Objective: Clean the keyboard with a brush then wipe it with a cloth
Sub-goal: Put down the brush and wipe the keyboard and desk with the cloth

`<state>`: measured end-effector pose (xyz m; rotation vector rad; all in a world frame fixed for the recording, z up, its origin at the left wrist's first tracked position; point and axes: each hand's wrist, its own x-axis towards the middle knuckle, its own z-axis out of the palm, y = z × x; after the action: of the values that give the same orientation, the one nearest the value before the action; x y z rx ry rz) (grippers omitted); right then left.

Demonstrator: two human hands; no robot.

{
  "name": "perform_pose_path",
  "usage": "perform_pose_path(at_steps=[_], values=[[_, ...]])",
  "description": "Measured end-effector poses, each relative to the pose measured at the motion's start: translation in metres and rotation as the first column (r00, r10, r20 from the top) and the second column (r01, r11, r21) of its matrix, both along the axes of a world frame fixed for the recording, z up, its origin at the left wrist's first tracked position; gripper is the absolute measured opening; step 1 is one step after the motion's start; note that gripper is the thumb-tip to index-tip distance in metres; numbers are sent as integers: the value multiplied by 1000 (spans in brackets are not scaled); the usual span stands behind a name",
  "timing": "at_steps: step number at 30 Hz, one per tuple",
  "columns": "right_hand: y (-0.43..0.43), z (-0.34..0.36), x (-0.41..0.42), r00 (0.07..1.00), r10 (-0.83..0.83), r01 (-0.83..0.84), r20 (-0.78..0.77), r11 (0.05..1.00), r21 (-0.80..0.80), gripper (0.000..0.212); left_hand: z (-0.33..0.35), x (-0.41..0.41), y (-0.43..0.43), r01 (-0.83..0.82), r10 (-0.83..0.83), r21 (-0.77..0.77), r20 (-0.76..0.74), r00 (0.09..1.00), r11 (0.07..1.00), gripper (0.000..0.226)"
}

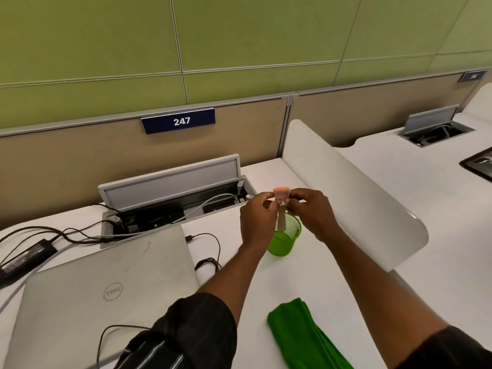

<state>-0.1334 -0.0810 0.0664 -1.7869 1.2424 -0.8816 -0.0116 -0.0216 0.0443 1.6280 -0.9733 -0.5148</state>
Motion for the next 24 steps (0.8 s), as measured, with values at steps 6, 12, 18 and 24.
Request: perform_pose_path(at_steps=[6, 12, 18, 24], values=[[-14, -31, -6, 979, 74, -85, -192, 995, -48, 21, -27, -4, -3, 0, -10, 112, 90, 996, 994, 23], [-23, -52, -3, 950, 76, -101, -303, 993, -68, 12, -43, -2, -10, 2, -16, 194, 72, 997, 981, 29], [-33, -55, 4, 930, 78, -127, -360, 985, -115, 16, -45, 0, -17, -23, 6, 176, 98, 995, 984, 32], [-33, -53, 14, 901, 71, -126, -427, 987, -102, 19, -46, 5, -18, -29, 6, 190, 123, 992, 981, 32]])
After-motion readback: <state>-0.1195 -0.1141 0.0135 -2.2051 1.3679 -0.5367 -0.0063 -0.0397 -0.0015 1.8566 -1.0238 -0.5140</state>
